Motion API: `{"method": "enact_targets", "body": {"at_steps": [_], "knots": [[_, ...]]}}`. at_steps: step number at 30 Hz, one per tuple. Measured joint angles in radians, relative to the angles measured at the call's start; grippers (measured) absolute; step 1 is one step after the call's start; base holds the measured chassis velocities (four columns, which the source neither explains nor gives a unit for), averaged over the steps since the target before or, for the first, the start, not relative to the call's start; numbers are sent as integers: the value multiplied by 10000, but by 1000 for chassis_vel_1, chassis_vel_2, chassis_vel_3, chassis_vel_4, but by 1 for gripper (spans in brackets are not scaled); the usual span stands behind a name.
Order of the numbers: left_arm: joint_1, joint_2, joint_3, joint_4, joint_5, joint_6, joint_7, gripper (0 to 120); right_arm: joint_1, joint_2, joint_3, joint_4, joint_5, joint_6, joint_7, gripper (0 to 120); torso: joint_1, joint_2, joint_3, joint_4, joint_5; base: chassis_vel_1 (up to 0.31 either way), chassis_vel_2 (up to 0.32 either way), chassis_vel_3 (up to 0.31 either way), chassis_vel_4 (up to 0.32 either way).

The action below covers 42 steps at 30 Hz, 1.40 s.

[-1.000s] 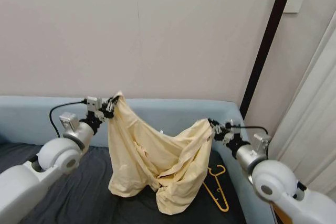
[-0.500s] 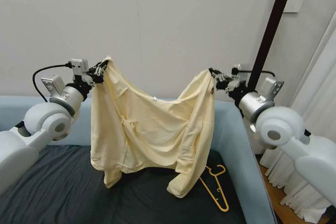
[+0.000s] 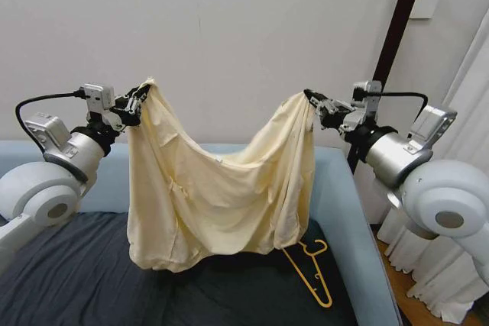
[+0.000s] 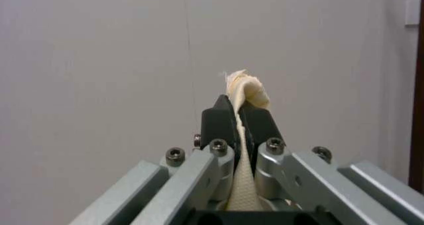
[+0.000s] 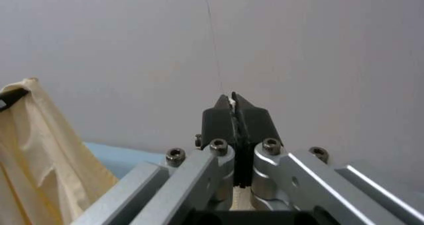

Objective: Pick up the clothes from the sofa and hang them on the clothes hanger.

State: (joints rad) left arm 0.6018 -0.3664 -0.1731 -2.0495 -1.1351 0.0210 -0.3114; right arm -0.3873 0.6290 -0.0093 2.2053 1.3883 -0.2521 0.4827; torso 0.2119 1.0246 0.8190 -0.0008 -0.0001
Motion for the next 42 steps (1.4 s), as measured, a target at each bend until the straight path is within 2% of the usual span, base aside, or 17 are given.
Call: {"method": "enact_targets", "body": {"at_steps": [3, 8, 12, 16, 19, 20, 23, 24, 26, 27, 30, 38, 42], "knots": [[105, -407, 222, 602, 436, -12, 35, 0, -428, 292, -63, -261, -223, -3, 10, 0, 1, 0, 2, -9, -4, 0, 0, 0, 0], [534, -838, 320, 1331, 955, -177, 225, 0, -1424, 703, -41, -609, -999, 46, -95, 0, 1, -1, 3, -9, -1, 0, 0, 0, 0], [821, -1116, 348, 1667, 1153, -272, 275, 0, -1987, 955, 40, -821, -1460, 122, -236, 0, 1, -1, 2, -6, 1, 0, 0, 0, 0], [1539, -1666, 354, 1824, 1732, -415, 292, 0, -3112, 1252, 138, -1007, -2391, 186, -725, 0, 1, -1, 2, -9, 2, 0, 0, 0, 0], [2543, -2557, 236, 2038, 2515, -665, 322, 0, -4393, 2117, 60, -1332, -3193, 201, -1029, 0, 1, -1, 2, -11, -2, 0, 0, 0, 0], [2543, -2557, 236, 2038, 2515, -665, 322, 0, -4393, 2117, 60, -1332, -3193, 201, -1029, 0, 1, -1, 2, -11, -2, 0, 0, 0, 0], [3321, -3287, 61, 2415, 3128, -1009, 344, 0, -5328, 3305, -118, -1781, -4079, 215, -1255, 0, 1, -1, 2, -6, -2, 0, 0, 0, 0], [3321, -3287, 61, 2415, 3128, -1009, 344, 0, -5328, 3305, -118, -1781, -4079, 215, -1255, 0, 1, -1, 2, -6, -2, 0, 0, 0, 0], [3765, -3628, -114, 2740, 3433, -1241, 338, 0, -5811, 3693, -495, -2169, -5022, 343, -1493, 0, 1, -1, 1, -4, 0, 0, 0, 0, 0], [3765, -3628, -114, 2740, 3433, -1241, 338, 0, -5811, 3693, -495, -2169, -5022, 343, -1493, 0, 1, -1, 1, -4, 0, 0, 0, 0, 0], [4130, -3909, -244, 3019, 3670, -1418, 346, 0, -6397, 3808, -884, -2857, -6452, 630, -1848, 0, 1, 0, 1, -6, -1, 0, 0, 0, 0], [4277, -4127, -205, 3139, 3889, -1476, 356, 0, -6982, 3967, -1084, -3655, -7340, 1068, -2228, 0, 1, -1, 1, -9, 1, 0, 0, 0, 0], [4359, -4208, -183, 3166, 3940, -1469, 348, 0, -7404, 3861, -1179, -3337, -7741, 1255, -2404, 19, 1, 0, 1, -7, 1, 0, 0, 0, 0]]}}
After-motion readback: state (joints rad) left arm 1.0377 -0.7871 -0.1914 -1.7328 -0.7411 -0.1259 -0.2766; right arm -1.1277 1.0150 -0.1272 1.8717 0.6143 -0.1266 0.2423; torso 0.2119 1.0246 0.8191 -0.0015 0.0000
